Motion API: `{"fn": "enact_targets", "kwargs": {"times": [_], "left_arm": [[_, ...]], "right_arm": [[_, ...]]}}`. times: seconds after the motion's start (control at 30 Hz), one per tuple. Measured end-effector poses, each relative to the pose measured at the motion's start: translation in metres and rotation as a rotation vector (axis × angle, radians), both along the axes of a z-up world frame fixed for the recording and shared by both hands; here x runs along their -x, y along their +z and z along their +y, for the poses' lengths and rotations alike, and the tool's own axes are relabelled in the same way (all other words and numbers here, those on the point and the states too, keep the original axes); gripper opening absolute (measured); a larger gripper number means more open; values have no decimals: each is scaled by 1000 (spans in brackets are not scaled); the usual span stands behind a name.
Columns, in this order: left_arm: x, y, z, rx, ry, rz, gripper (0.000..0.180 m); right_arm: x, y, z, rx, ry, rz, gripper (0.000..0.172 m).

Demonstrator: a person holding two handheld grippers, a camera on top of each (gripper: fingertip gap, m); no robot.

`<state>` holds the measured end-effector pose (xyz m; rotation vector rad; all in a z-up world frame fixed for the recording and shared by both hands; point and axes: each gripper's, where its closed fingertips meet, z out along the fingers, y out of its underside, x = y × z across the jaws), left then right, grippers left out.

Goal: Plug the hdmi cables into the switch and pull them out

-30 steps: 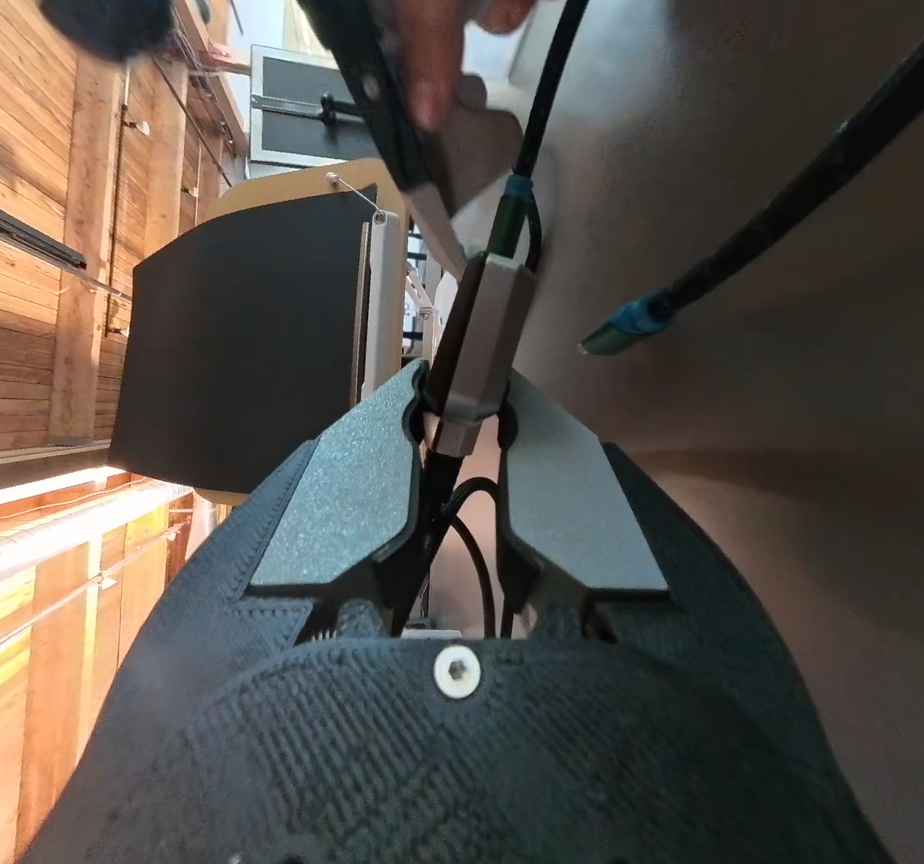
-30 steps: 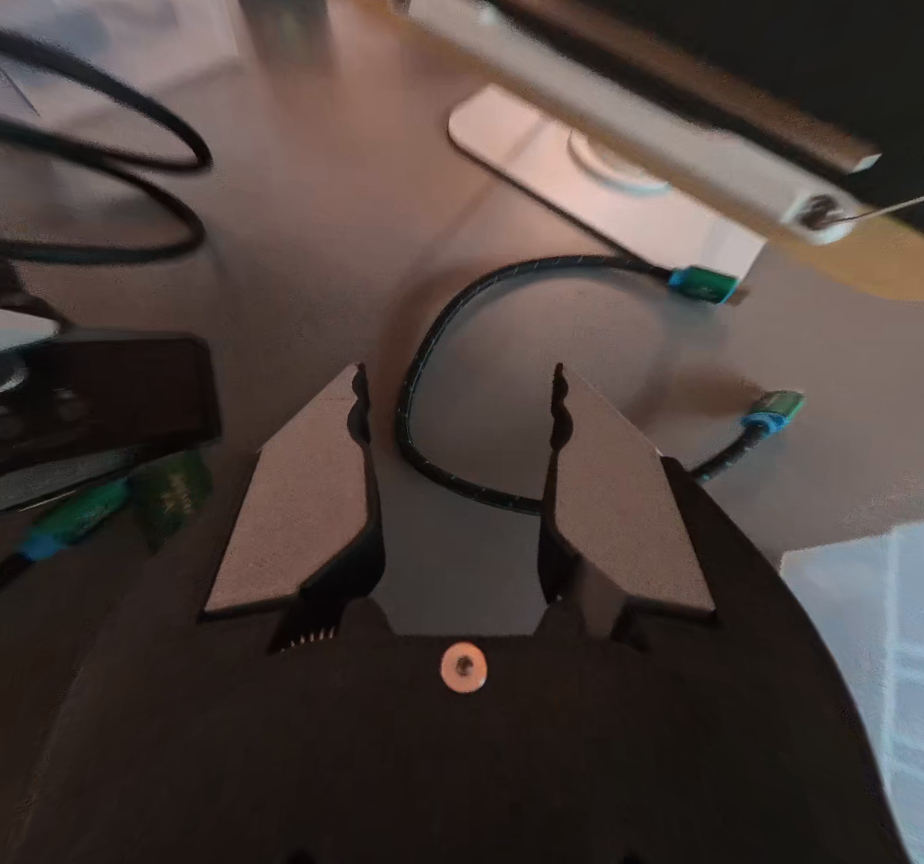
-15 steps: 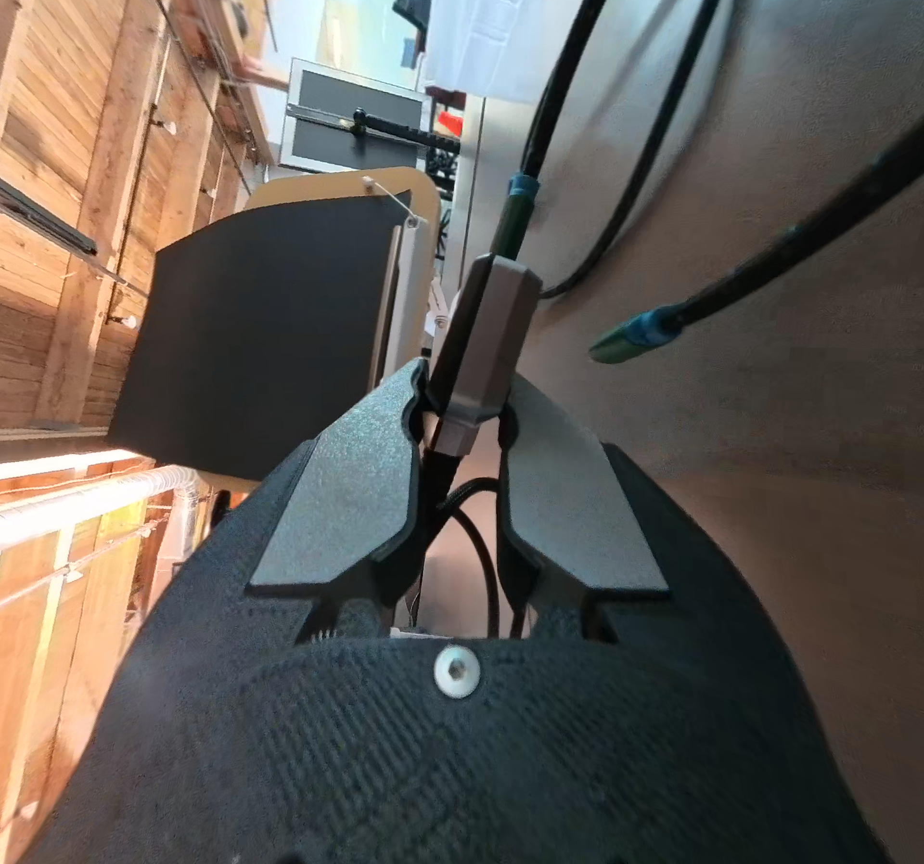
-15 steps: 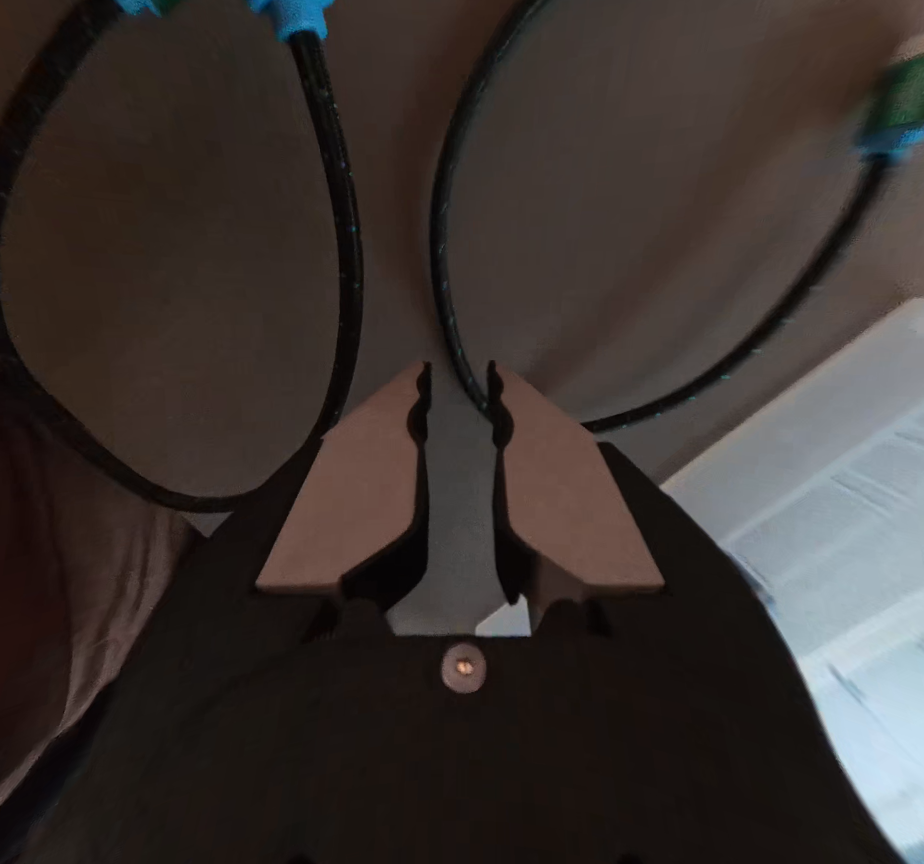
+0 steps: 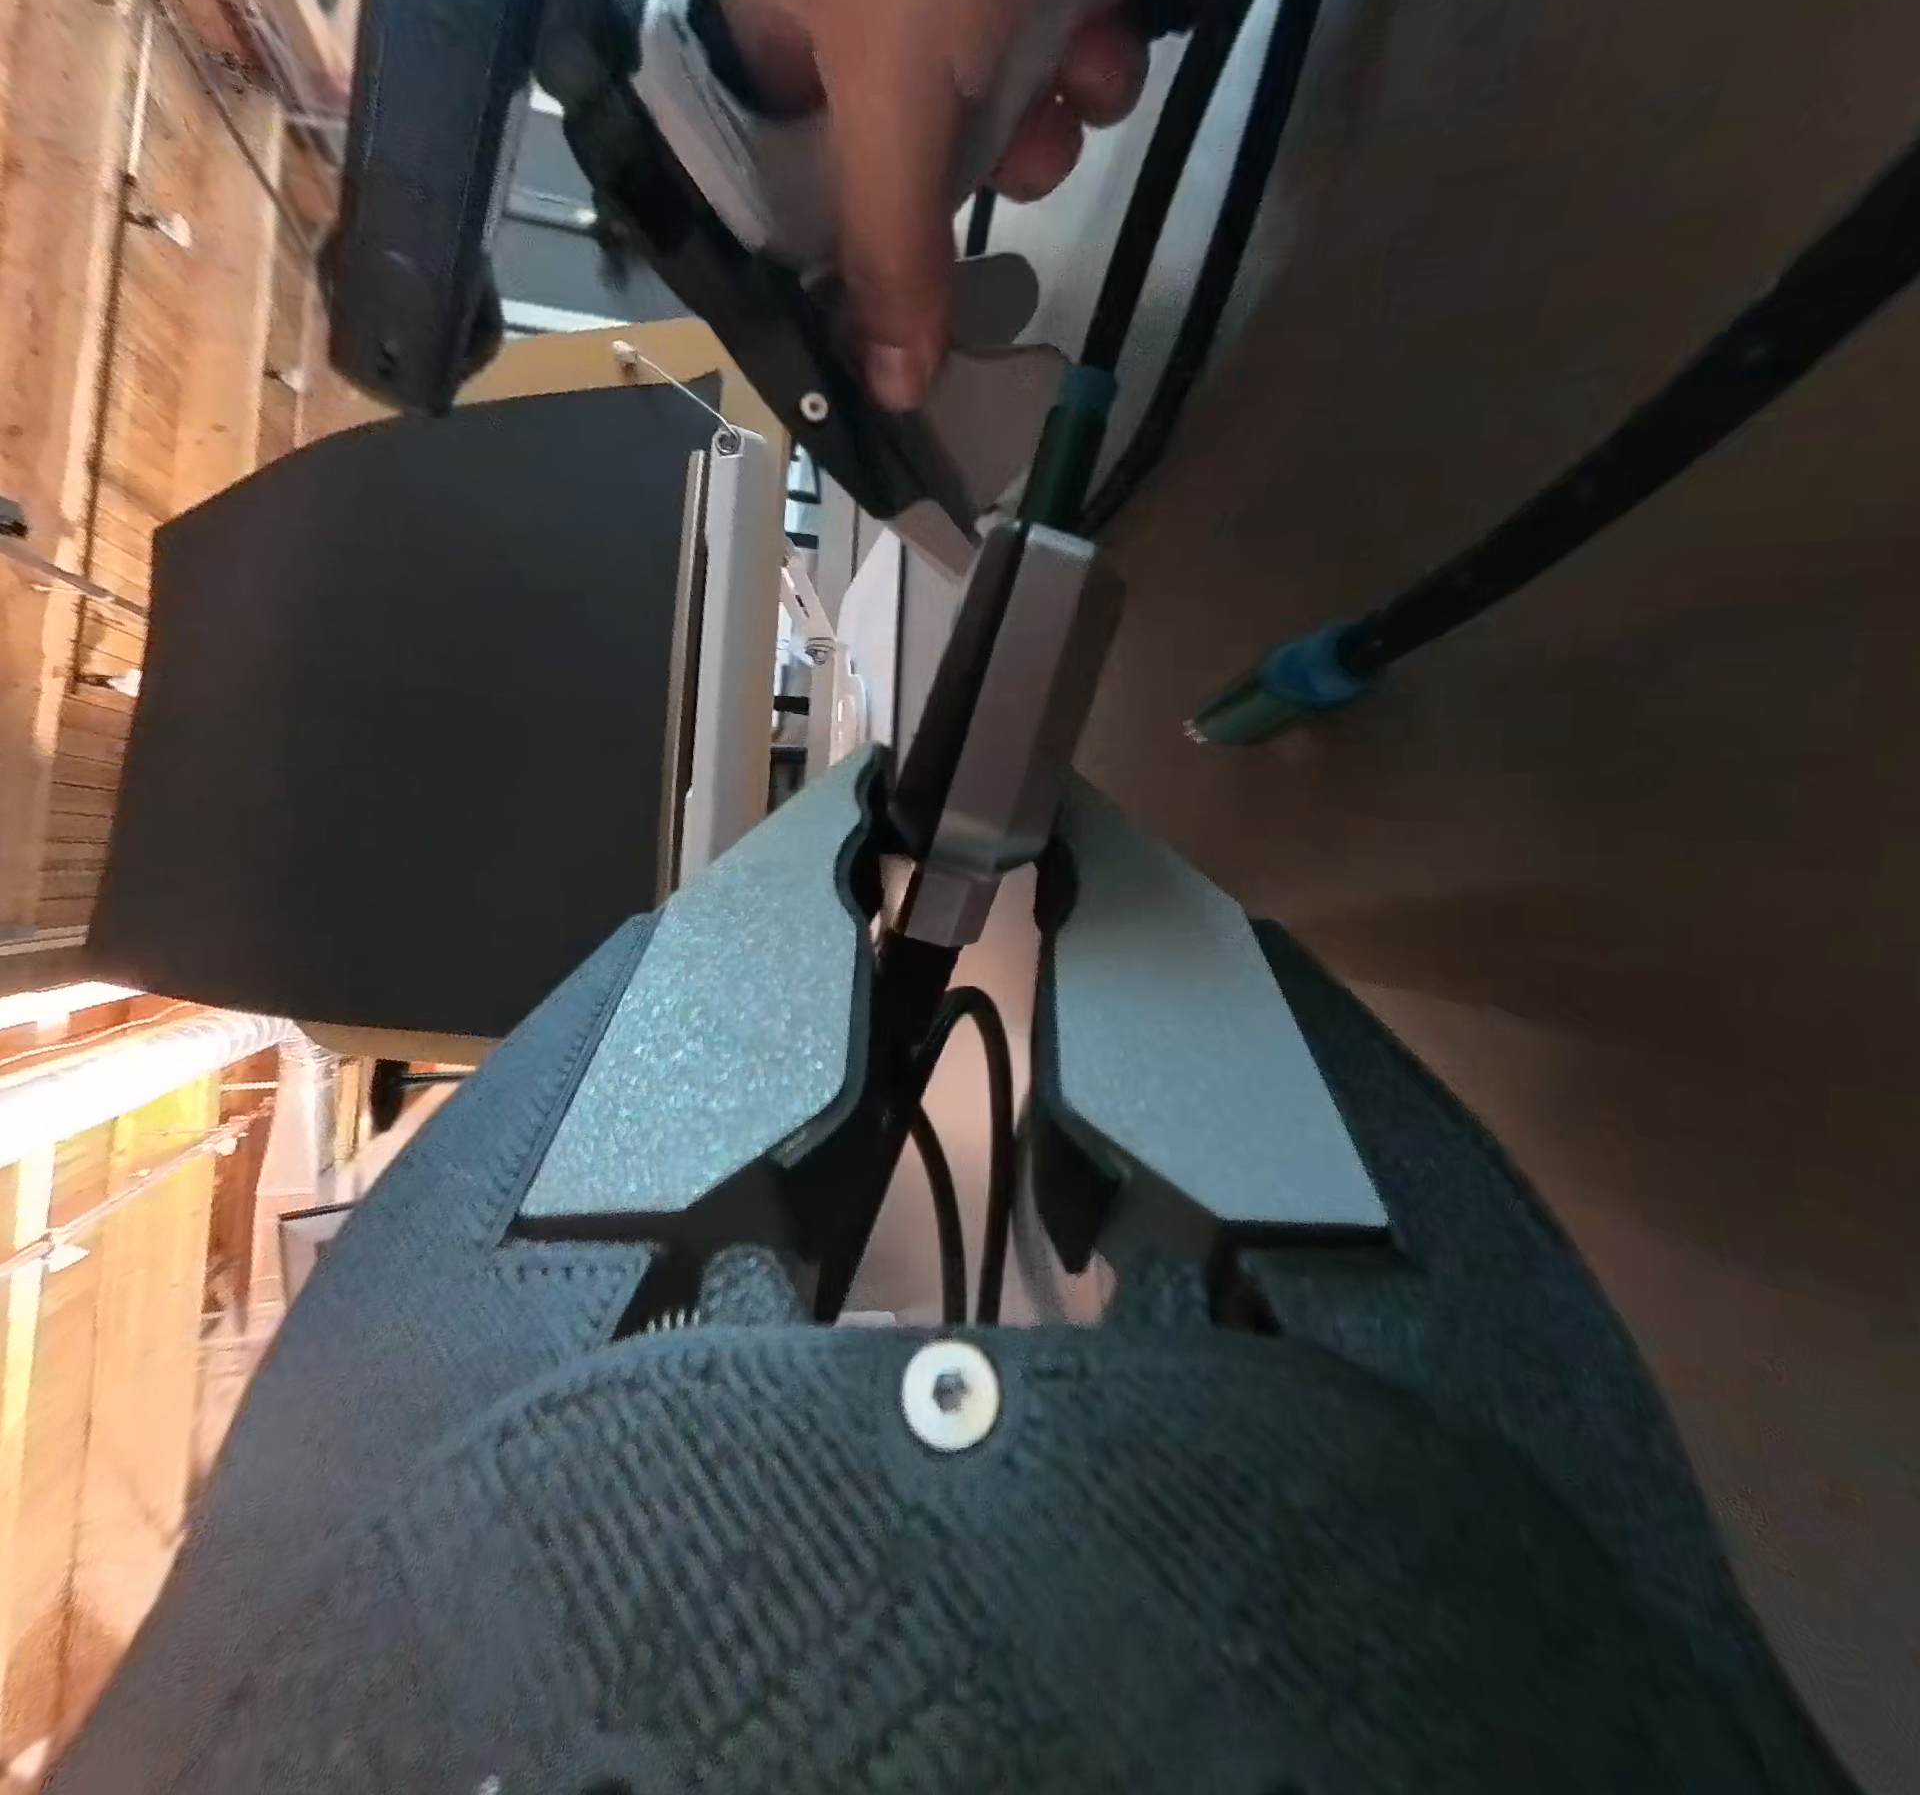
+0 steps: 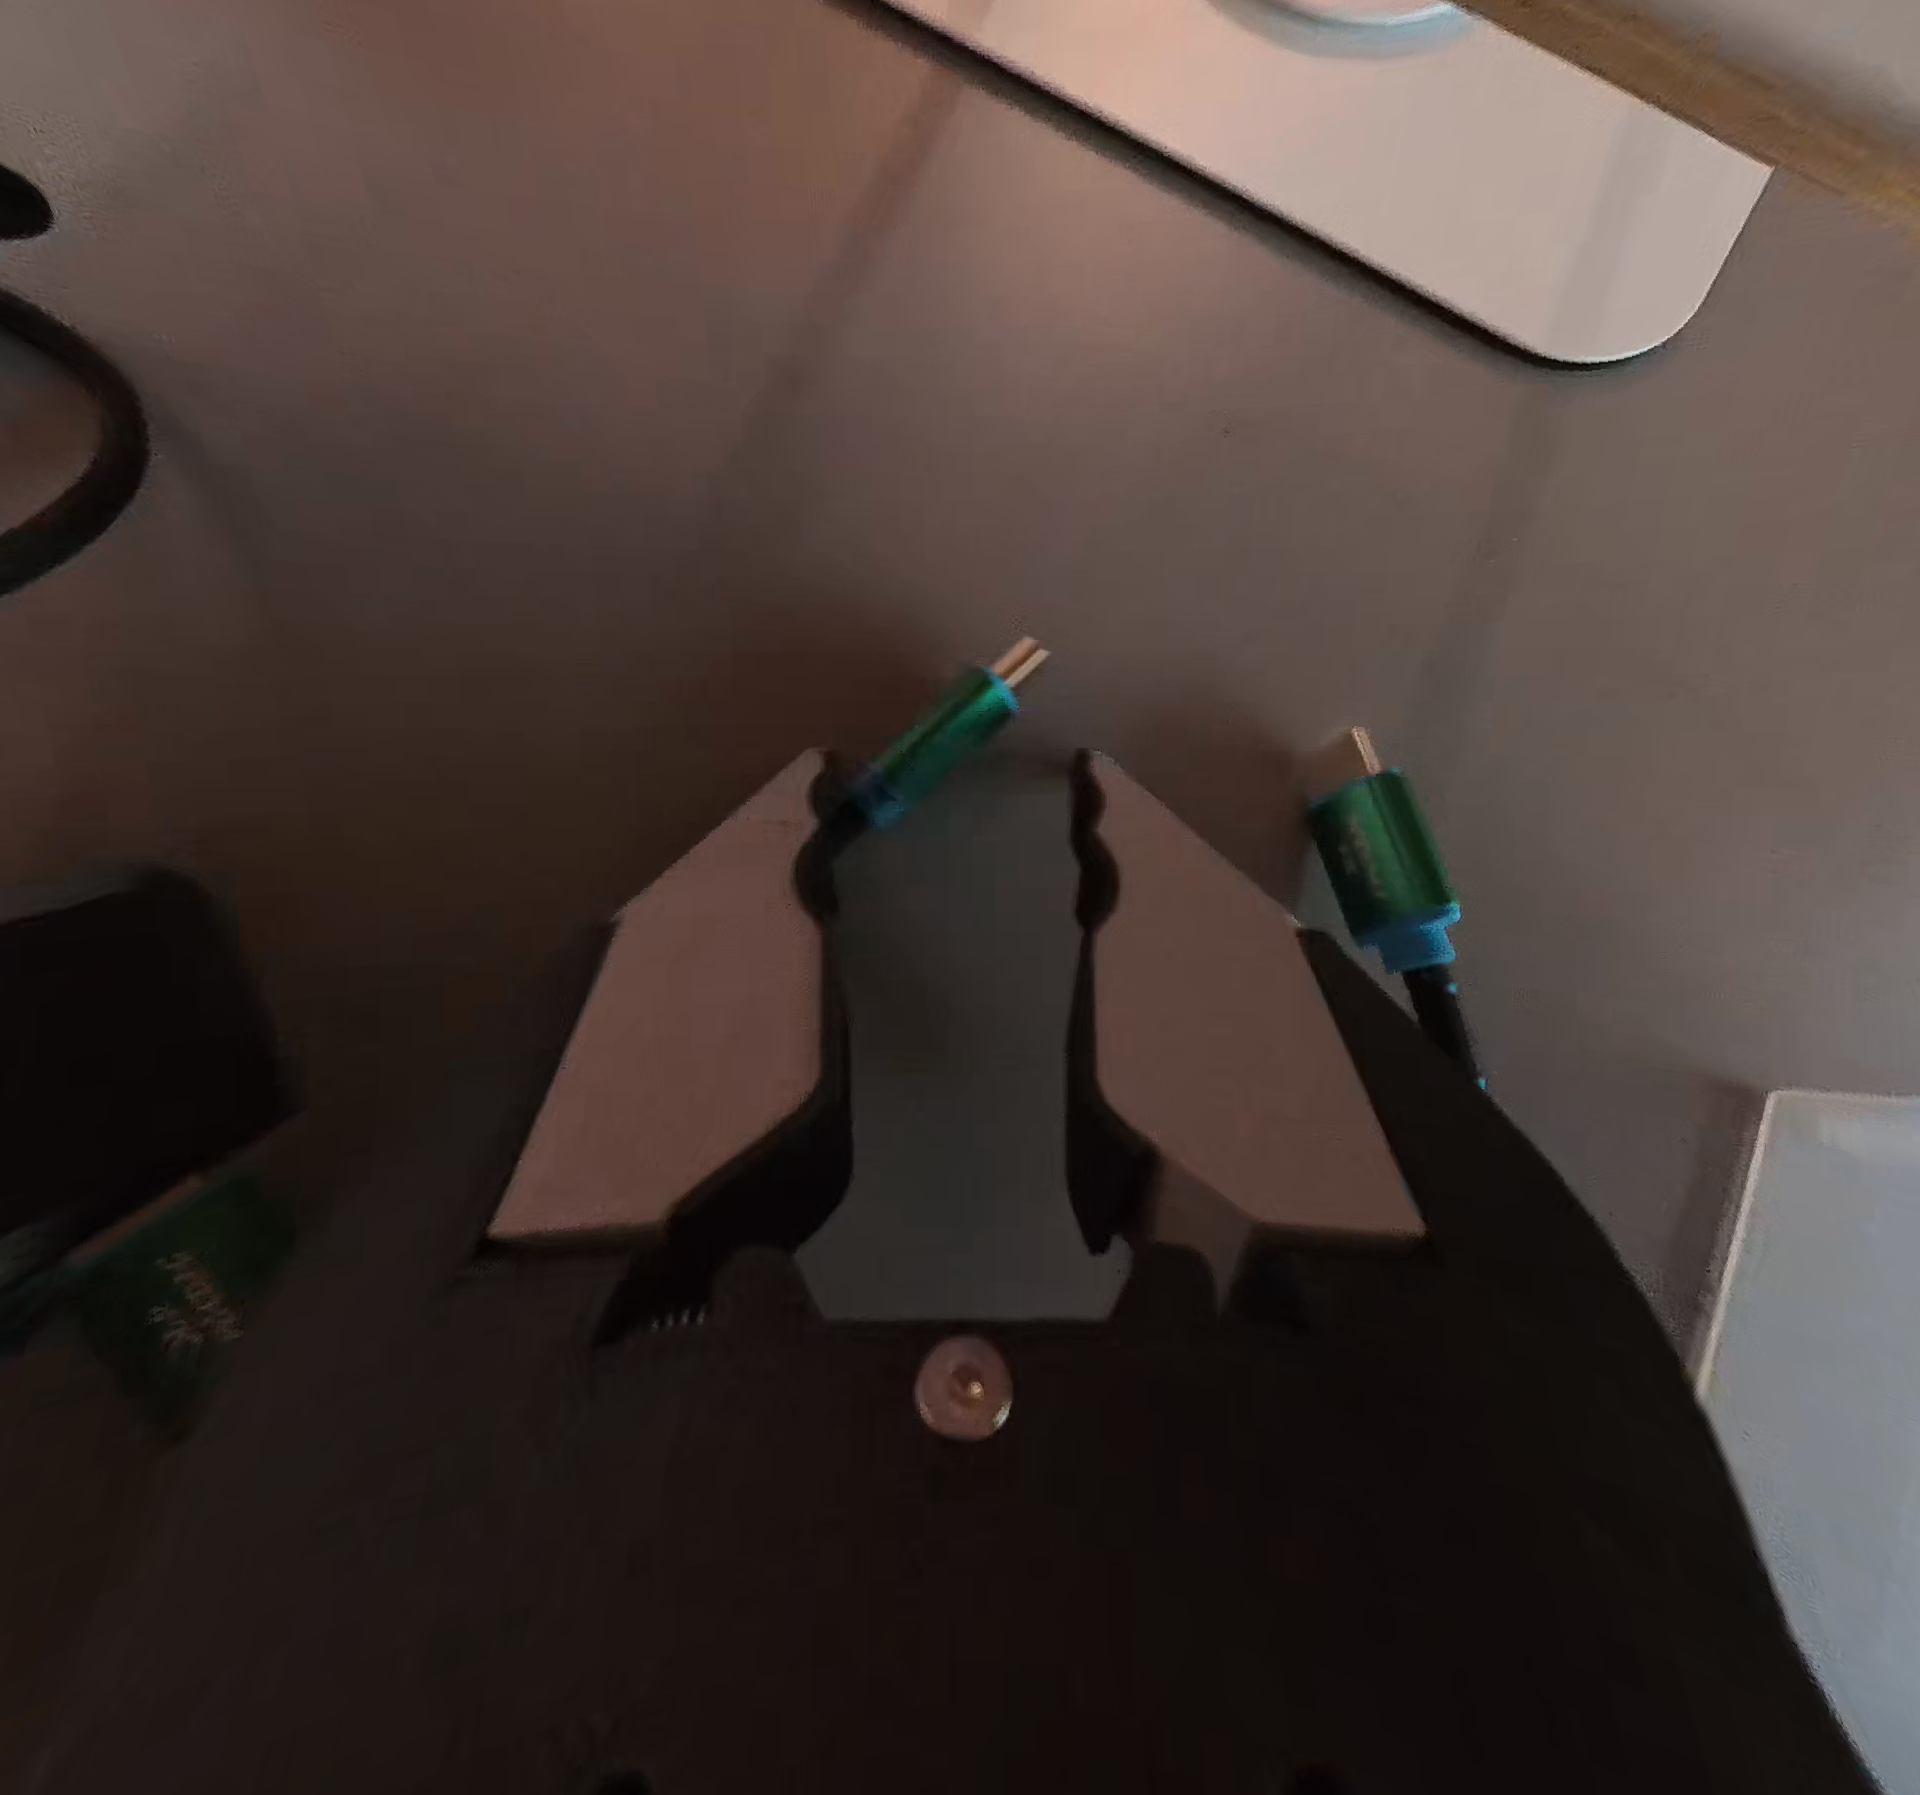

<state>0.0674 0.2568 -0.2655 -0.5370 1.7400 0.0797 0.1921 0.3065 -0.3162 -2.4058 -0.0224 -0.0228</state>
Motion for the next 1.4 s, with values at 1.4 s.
{"fn": "enact_targets", "kwargs": {"times": [1.4], "left_arm": [[10,5,7,128,-11,-6,25]], "right_arm": [[47,53,-70,-377,565,-924,17]]}}
